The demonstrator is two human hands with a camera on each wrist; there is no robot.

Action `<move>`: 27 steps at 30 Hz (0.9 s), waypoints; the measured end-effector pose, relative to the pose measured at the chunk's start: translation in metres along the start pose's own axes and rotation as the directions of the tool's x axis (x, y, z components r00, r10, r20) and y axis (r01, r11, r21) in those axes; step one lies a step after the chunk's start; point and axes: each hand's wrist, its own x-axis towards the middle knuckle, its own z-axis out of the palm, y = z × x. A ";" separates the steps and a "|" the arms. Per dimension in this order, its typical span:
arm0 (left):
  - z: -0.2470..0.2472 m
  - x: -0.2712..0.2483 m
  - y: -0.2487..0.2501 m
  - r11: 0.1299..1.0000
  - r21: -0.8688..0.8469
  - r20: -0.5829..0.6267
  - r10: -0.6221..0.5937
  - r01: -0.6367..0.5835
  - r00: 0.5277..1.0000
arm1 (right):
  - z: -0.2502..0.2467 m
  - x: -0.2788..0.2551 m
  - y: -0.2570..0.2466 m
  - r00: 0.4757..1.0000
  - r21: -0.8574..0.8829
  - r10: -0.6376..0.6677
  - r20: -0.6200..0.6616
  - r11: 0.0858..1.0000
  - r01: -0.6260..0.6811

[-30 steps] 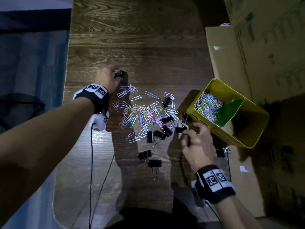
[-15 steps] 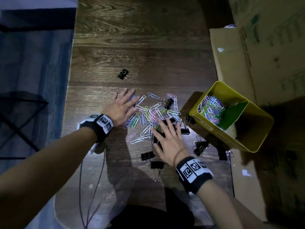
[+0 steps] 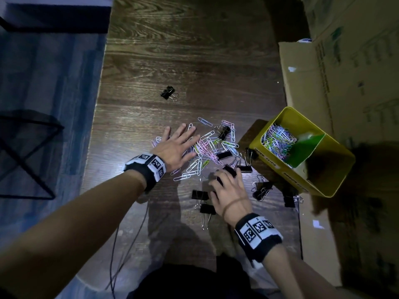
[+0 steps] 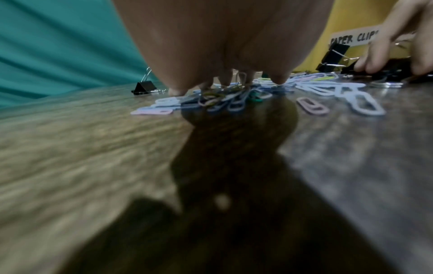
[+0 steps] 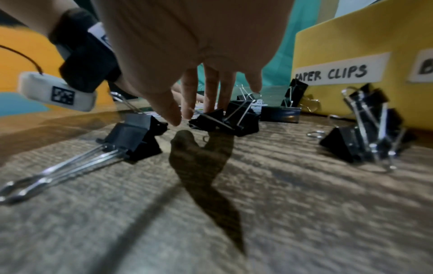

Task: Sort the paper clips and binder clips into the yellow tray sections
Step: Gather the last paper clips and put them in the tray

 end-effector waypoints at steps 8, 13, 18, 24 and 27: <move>0.016 -0.055 -0.012 0.996 -0.059 -0.123 0.059 -0.067 0.991 | -0.017 0.018 -0.014 0.998 0.083 0.016 -0.066 0.996 -0.011; -0.006 -0.059 -0.021 0.927 -0.138 -0.142 -0.366 0.348 0.920 | -0.031 0.075 -0.044 0.987 0.084 0.072 0.144 0.993 -0.085; -0.008 -0.066 0.008 0.898 -0.196 -0.046 -0.409 0.394 0.911 | -0.029 0.097 -0.054 0.945 0.073 0.076 0.319 0.992 -0.104; -0.003 -0.070 0.023 0.837 -0.442 -0.105 -0.405 0.322 0.908 | -0.028 0.104 -0.057 0.933 0.135 -0.011 0.360 0.990 -0.040; -0.008 -0.075 0.021 0.844 -0.457 -0.159 -0.388 0.281 0.908 | -0.025 0.105 -0.055 0.941 0.139 0.012 0.337 0.988 -0.062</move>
